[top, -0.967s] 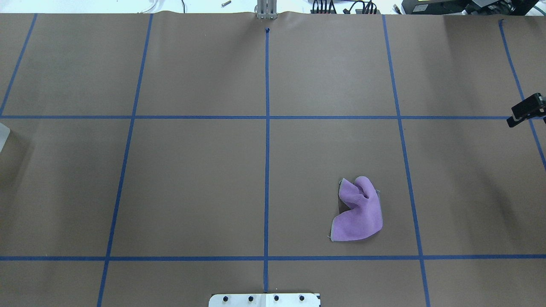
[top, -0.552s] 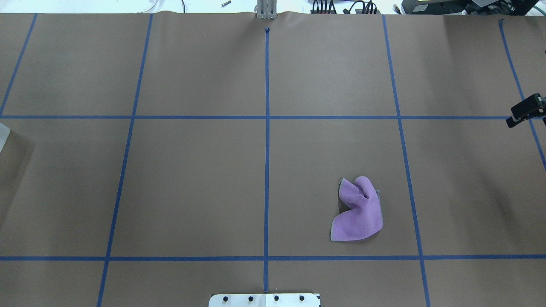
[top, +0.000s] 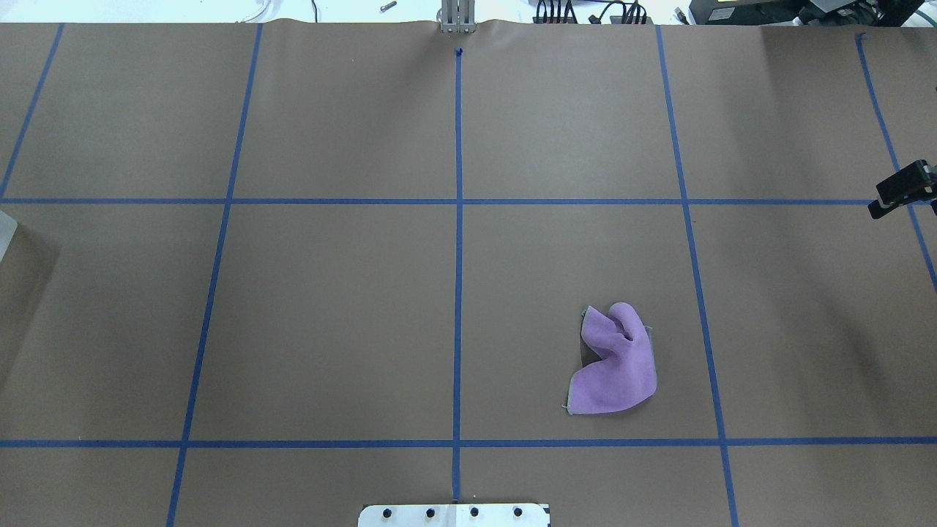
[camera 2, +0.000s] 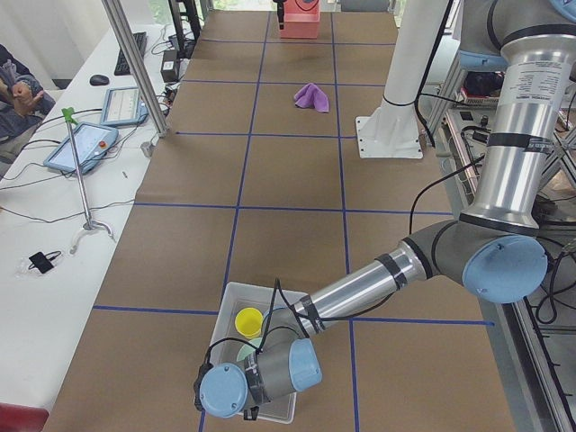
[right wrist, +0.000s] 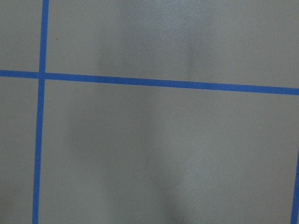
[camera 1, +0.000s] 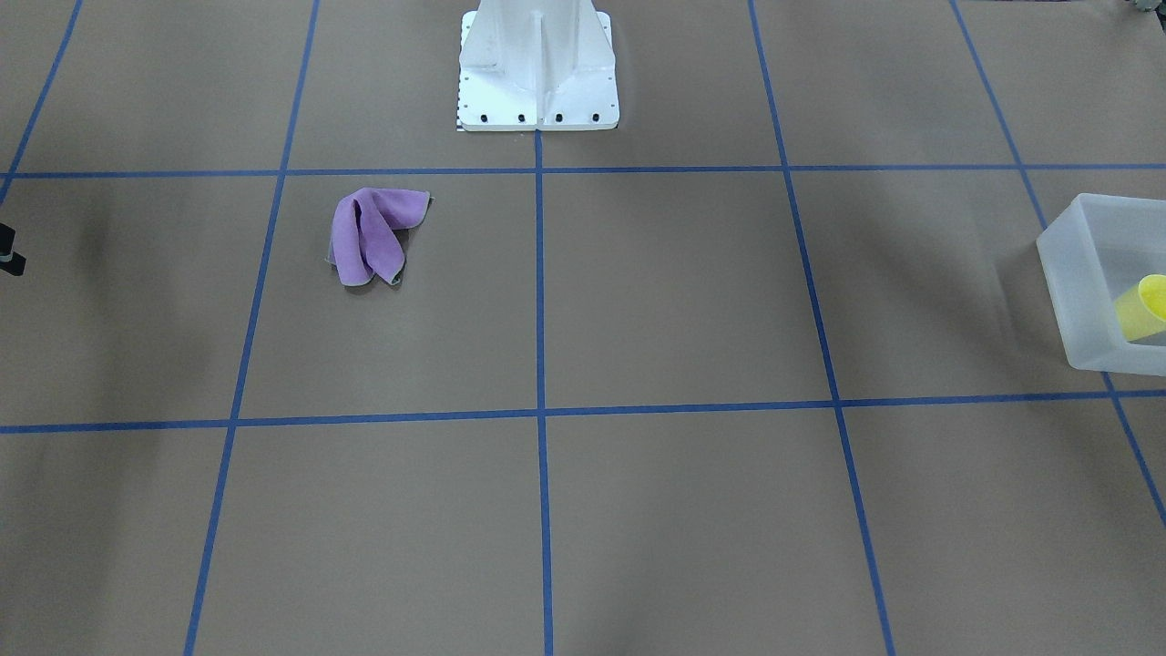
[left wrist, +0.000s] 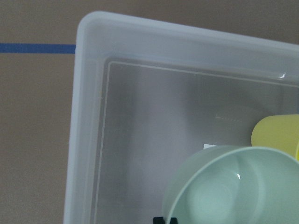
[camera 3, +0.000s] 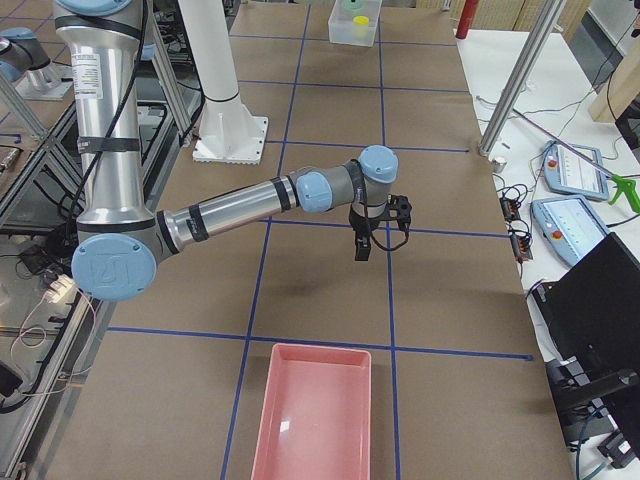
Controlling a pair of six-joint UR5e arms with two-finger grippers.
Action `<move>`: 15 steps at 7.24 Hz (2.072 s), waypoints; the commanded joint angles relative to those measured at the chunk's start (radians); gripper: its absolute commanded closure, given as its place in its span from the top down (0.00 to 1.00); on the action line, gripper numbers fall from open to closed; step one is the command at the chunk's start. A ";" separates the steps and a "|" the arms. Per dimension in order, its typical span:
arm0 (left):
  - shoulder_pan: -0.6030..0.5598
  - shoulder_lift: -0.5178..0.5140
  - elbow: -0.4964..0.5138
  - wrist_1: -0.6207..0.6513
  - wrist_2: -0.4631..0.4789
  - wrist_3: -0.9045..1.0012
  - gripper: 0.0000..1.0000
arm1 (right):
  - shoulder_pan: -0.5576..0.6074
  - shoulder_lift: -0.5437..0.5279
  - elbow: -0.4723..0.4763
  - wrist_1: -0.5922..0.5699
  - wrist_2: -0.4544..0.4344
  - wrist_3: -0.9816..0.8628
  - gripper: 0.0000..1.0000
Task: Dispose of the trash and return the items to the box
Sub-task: 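Move the right arm in toward the purple cloth, then lower the right gripper onto the purple cloth and pinch it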
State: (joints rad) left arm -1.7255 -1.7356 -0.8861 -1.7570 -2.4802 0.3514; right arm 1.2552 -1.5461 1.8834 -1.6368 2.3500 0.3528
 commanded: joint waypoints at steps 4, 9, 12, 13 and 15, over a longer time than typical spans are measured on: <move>-0.006 -0.073 0.018 -0.016 0.017 -0.014 0.98 | -0.011 0.001 0.011 0.000 0.002 0.043 1.00; 0.027 -0.013 -0.495 0.247 0.012 -0.274 0.98 | -0.348 0.113 0.198 0.000 -0.151 0.649 1.00; 0.083 0.008 -0.704 0.370 0.011 -0.315 0.98 | -0.596 0.230 0.206 0.000 -0.311 0.889 1.00; 0.083 0.010 -0.727 0.373 0.011 -0.315 0.98 | -0.638 0.235 0.204 0.002 -0.319 0.911 1.00; 0.083 0.046 -0.787 0.373 0.012 -0.315 0.98 | -0.704 0.250 0.175 0.070 -0.366 0.991 1.00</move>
State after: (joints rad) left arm -1.6427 -1.7118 -1.6318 -1.3849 -2.4694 0.0372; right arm 0.5906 -1.3025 2.0763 -1.6089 2.0098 1.2982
